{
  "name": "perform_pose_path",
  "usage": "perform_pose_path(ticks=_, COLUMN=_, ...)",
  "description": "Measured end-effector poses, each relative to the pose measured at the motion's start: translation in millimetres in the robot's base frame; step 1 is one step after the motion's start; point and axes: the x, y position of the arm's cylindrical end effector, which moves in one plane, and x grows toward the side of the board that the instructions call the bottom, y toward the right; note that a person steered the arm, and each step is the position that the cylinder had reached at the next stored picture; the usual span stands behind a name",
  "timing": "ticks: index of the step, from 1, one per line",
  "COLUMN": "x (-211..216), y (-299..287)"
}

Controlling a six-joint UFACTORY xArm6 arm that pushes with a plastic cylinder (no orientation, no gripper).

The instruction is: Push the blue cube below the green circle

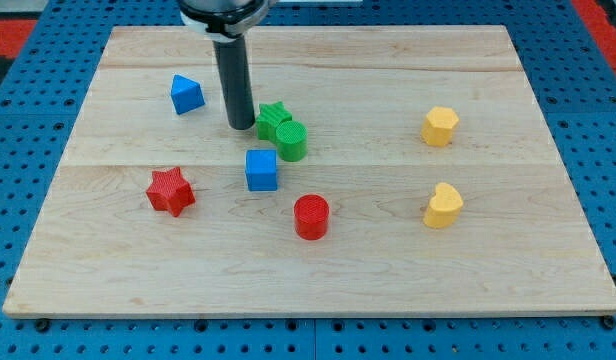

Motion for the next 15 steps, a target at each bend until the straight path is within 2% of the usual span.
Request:
perform_pose_path(ticks=3, x=26, y=-7)
perform_pose_path(ticks=7, x=68, y=18)
perform_pose_path(ticks=11, x=116, y=7)
perform_pose_path(ticks=13, x=111, y=68)
perform_pose_path(ticks=15, x=65, y=111)
